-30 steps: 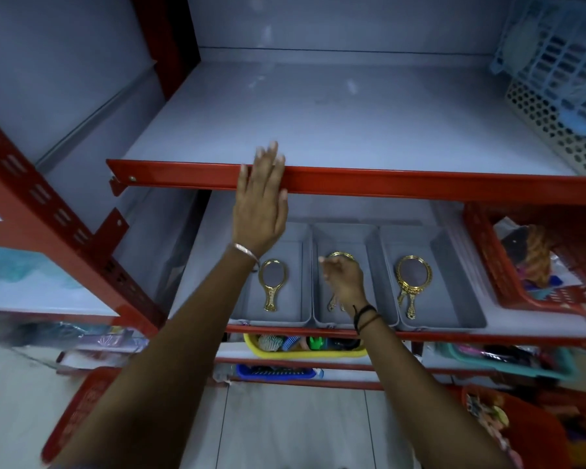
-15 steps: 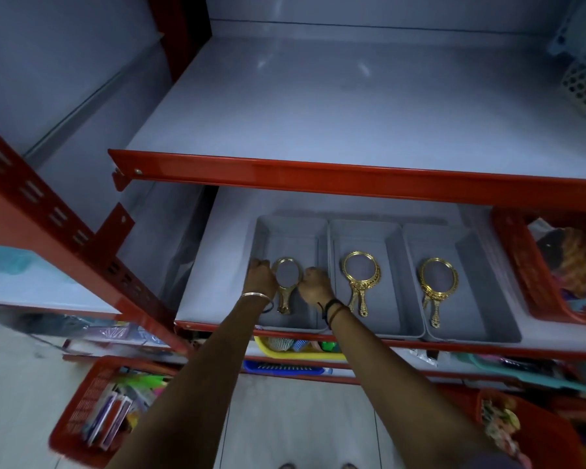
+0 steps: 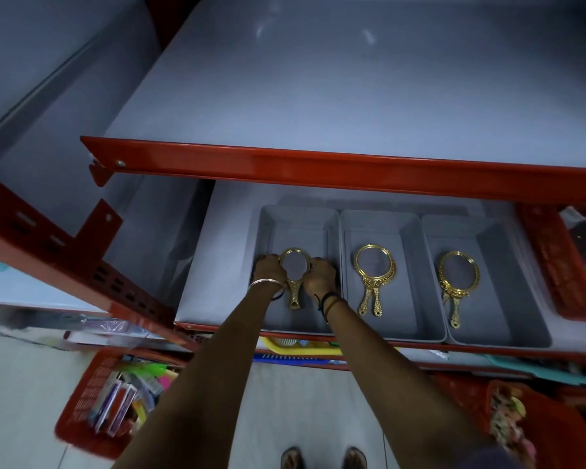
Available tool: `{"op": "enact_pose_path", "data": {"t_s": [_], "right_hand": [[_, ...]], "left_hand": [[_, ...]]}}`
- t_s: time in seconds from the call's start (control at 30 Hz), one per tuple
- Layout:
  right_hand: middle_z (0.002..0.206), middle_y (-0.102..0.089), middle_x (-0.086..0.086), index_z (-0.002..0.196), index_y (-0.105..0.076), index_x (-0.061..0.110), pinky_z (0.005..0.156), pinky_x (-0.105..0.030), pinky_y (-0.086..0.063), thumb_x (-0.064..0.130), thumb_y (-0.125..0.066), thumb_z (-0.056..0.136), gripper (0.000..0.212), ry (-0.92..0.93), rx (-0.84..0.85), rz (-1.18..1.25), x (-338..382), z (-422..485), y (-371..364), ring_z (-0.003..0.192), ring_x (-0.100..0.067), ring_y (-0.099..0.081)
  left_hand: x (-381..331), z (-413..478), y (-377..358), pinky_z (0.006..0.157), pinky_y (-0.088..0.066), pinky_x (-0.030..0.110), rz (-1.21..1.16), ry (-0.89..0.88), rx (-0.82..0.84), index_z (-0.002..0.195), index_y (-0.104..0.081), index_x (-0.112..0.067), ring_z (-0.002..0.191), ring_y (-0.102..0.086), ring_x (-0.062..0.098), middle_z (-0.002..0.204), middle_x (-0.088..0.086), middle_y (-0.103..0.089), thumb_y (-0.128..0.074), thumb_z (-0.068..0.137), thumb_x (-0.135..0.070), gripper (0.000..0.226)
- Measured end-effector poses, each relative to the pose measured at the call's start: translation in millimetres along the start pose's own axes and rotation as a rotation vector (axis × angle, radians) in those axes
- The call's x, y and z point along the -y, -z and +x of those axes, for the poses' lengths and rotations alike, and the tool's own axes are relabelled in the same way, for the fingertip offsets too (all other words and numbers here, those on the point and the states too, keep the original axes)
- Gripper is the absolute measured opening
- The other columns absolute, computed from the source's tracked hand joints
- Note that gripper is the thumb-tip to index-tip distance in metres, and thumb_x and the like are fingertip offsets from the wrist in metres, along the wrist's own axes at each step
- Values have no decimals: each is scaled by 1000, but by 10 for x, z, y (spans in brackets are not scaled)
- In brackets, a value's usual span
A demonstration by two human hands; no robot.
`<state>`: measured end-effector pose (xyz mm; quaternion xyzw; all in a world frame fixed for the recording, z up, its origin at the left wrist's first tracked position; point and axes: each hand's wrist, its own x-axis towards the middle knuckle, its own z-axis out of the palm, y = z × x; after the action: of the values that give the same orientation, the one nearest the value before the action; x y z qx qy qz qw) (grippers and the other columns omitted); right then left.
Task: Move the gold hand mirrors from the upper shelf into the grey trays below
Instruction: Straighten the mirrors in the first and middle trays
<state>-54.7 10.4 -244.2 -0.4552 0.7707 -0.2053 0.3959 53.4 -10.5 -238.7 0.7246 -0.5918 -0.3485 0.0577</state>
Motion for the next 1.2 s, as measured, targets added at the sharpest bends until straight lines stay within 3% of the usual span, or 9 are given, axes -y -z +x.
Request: {"op": "enact_pose_path", "data": {"t_s": [0.23, 0.5, 0.6, 0.7, 0.8, 0.9, 0.97, 1.07, 1.2], "right_hand": [[99, -72, -20, 88, -69, -8, 67, -19, -42, -13, -56, 79, 16, 3, -34, 28, -42, 83, -54, 82, -16, -58], [91, -71, -15, 82, -69, -3, 68, -22, -47, -12, -53, 81, 19, -2, -38, 117, -77, 70, -71, 81, -18, -59], [59, -53, -2, 50, -47, 10, 50, -16, -37, -13, -47, 82, 39, -6, -18, 117, -46, 32, 4, 62, -14, -51], [50, -36, 0, 46, -32, 13, 46, -19, -29, -14, -45, 79, 44, -14, 9, 137, -6, 6, 100, 48, -11, -38], [70, -55, -14, 76, -59, -6, 64, -39, -54, -7, -51, 81, 10, 60, -1, 244, 61, -79, 253, 70, -26, -58], [86, -62, -27, 100, -57, -14, 85, -56, -54, -4, -53, 85, 19, 108, -59, 402, 10, -150, 550, 86, -42, -62], [81, -62, -14, 100, -60, -6, 84, -52, -54, -5, -51, 86, 16, 99, -104, 461, -113, -209, 814, 82, -33, -60], [84, -64, -21, 83, -64, -6, 71, -40, -53, -2, -50, 85, 15, 78, -215, 250, -402, -246, 1079, 80, -34, -61], [100, -70, -24, 86, -67, -1, 66, -28, -40, 10, -53, 87, 18, -80, -143, 4, -755, -402, 1252, 95, -36, -65]], "left_hand": [[-18, 33, 9, 95, -52, 37, -14, -7, 1, 117, -63, 2, 113, -63, 34, 120, 21, -66, -63, 80, 6, 38], [-13, 33, -19, 93, -53, 38, -24, -13, -17, 117, -64, 2, 111, -63, 35, 117, 23, -67, -60, 79, 9, 38], [-2, 36, -5, 92, -55, 39, -10, -21, -34, 111, -65, 5, 107, -65, 36, 113, 24, -69, -59, 78, 9, 34], [-14, 14, 24, 90, -56, 39, -20, -10, -66, 107, -66, 8, 105, -66, 37, 109, 26, -69, -55, 82, 7, 28], [-81, -39, 50, 90, -54, 40, -47, -24, -175, 105, -65, 9, 105, -64, 40, 111, 28, -67, -49, 87, 1, 25], [-281, -154, 50, 93, -51, 41, -88, -99, -230, 106, -64, 7, 107, -62, 42, 114, 28, -65, -43, 90, -2, 28], [-505, -292, -4, 95, -47, 35, -140, -191, -255, 110, -65, 4, 108, -62, 38, 118, 24, -62, -42, 92, 0, 30], [-807, -511, -165, 92, -46, 31, -141, -330, -284, 111, -67, -2, 105, -63, 34, 119, 17, -62, -44, 92, -1, 29], [-1142, -703, -523, 93, -45, 33, -13, -396, -50, 107, -67, 9, 107, -62, 37, 114, 28, -65, -45, 89, 5, 28]]}}
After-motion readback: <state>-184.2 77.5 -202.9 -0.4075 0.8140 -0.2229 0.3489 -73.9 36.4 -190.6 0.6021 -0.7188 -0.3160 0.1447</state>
